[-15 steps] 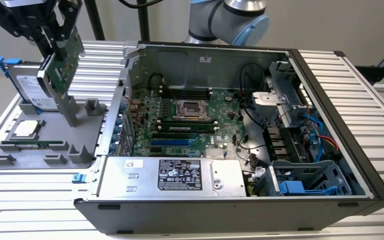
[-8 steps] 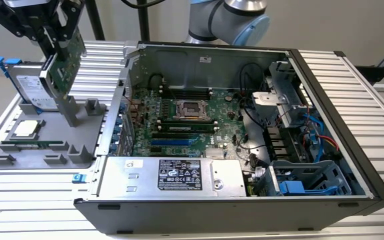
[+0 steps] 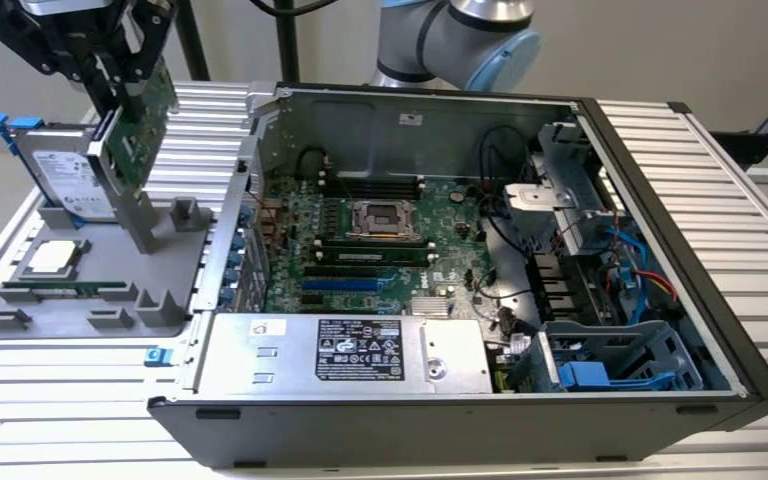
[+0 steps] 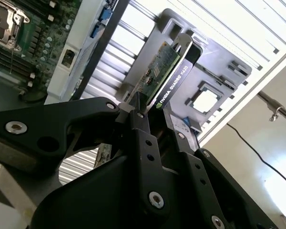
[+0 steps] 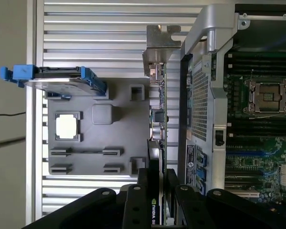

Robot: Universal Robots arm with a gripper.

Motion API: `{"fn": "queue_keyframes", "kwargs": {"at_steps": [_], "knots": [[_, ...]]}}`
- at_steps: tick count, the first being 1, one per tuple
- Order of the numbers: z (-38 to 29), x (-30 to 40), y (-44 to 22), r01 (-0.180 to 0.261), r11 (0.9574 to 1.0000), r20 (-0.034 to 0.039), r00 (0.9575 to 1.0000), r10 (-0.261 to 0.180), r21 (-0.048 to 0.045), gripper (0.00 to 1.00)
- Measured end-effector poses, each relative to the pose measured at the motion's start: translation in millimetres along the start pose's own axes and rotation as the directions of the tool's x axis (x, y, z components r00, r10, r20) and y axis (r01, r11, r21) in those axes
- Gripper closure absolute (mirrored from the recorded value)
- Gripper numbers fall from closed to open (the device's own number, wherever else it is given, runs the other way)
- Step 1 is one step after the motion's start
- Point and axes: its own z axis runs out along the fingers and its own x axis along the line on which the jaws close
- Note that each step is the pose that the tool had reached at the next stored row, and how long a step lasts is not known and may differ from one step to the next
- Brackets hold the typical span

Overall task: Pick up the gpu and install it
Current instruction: 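Pick up the gpu and move the gpu toward the slot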

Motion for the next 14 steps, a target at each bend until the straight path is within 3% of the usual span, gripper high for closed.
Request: {"fn": "queue_keyframes", "kwargs": {"at_steps": [14], "knots": [[0.0, -10.0, 0.0, 0.0, 1.0, 0.0, 1.0, 0.0, 0.0001, 1.0]]}}
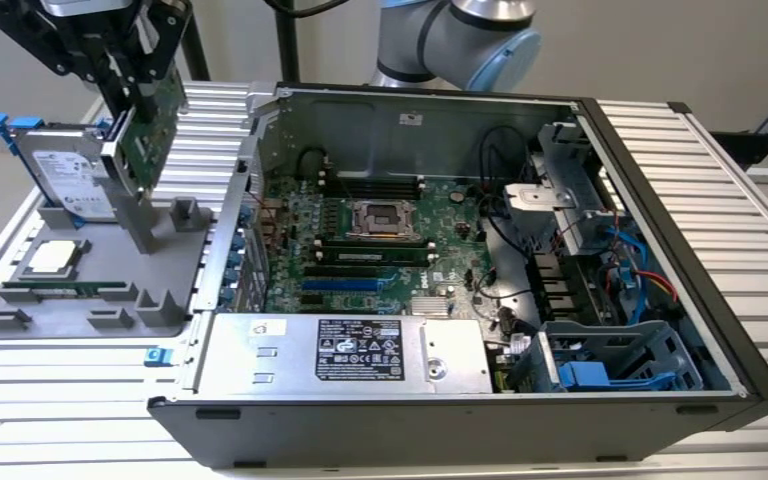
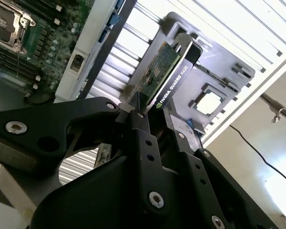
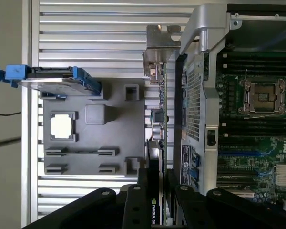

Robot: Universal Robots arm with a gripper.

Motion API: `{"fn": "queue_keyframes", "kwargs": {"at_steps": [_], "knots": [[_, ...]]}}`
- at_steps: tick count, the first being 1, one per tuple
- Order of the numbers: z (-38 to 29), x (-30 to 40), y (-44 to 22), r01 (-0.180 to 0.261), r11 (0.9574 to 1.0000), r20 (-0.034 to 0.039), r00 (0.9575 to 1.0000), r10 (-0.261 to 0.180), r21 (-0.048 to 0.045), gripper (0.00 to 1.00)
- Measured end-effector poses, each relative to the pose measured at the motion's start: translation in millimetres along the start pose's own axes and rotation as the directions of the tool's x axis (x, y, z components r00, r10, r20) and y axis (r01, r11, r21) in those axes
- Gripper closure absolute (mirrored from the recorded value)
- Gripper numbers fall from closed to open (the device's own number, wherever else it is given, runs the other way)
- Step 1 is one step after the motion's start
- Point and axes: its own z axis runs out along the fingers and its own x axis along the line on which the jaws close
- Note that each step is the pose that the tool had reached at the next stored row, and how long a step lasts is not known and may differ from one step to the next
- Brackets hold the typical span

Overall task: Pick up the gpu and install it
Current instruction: 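Pick up the gpu and move the gpu toward the slot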

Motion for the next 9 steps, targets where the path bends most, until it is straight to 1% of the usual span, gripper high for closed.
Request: {"fn": "queue_keyframes", "kwargs": {"at_steps": [3, 4, 9], "knots": [[0.0, -2.0, 0.0, 0.0, 1.0, 0.0, 1.0, 0.0, 0.0, 1.0], [0.0, -5.2, 0.0, 0.0, 1.0, 0.0, 1.0, 0.0, 0.0, 1.0], [0.0, -8.4, 0.0, 0.0, 1.0, 0.0001, 1.0, 0.0, 0.0, 1.0]]}}
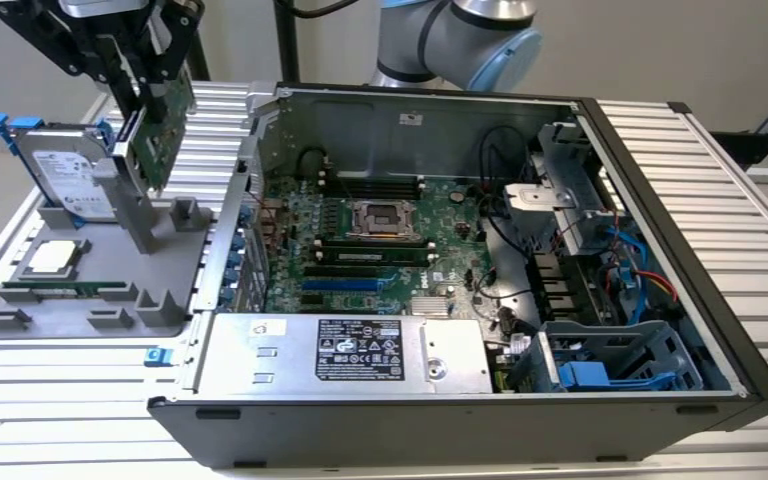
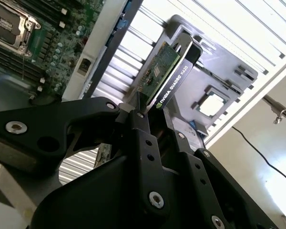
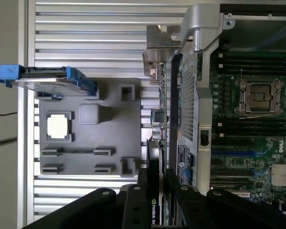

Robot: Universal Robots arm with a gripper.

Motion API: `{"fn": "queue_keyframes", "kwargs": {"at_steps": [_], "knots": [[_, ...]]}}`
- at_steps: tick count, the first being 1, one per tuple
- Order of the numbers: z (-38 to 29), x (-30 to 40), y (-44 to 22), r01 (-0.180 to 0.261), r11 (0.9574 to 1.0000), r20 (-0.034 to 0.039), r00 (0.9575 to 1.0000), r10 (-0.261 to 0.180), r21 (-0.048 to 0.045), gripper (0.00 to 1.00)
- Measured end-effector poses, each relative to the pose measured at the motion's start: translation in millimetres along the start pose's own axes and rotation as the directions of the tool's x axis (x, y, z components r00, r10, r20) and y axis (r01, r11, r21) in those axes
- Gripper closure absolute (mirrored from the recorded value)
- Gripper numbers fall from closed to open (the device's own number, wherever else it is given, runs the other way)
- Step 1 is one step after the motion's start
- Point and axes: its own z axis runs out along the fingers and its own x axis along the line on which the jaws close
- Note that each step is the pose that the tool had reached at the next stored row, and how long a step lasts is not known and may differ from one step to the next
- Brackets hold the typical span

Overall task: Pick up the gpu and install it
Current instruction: 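Pick up the gpu and move the gpu toward the slot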

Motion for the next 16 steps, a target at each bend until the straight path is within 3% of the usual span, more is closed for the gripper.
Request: {"fn": "queue_keyframes", "kwargs": {"at_steps": [16], "knots": [[0.0, -10.3, 0.0, 0.0, 1.0, 0.0, 1.0, 0.0, 0.0001, 1.0]]}}
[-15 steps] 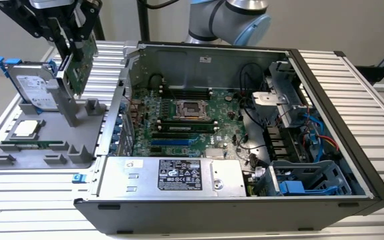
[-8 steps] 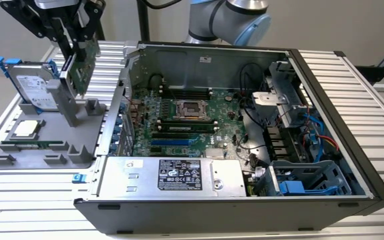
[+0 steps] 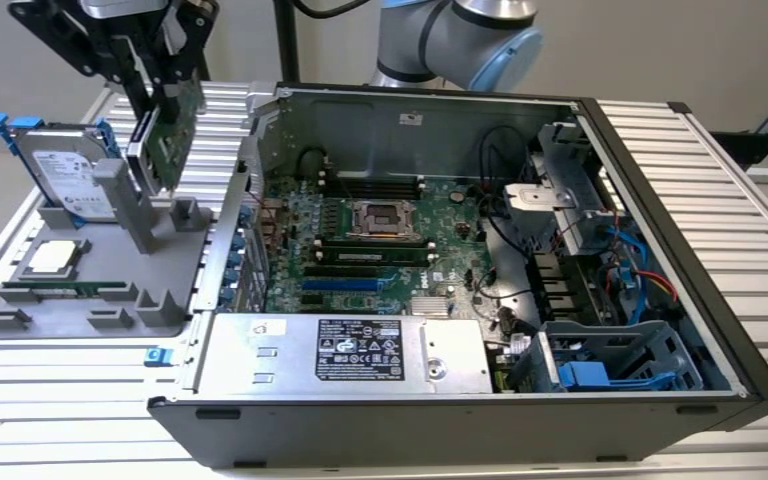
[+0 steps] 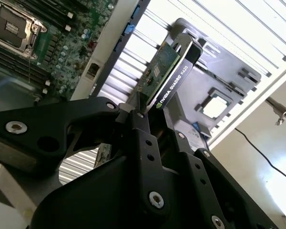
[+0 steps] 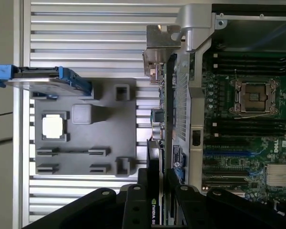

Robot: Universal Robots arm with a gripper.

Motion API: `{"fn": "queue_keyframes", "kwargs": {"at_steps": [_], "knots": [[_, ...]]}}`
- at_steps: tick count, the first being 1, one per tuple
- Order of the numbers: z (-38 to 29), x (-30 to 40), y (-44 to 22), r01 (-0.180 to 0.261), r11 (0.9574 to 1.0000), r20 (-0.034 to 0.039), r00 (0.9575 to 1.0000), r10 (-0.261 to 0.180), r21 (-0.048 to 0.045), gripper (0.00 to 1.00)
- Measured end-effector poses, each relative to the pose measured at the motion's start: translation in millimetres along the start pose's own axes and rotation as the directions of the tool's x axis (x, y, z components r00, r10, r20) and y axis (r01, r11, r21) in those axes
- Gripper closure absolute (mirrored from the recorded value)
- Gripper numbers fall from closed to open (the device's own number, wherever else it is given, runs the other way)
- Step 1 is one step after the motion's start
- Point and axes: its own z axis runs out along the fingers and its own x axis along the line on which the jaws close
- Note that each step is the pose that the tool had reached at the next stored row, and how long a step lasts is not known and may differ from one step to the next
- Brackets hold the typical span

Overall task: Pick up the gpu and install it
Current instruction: 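Pick up the gpu and move the gpu toward the slot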

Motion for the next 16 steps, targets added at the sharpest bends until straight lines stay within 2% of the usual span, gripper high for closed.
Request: {"fn": "queue_keyframes", "kwargs": {"at_steps": [16], "knots": [[0.0, -10.7, 0.0, 0.0, 1.0, 0.0, 1.0, 0.0, 0.0, 1.0]]}}
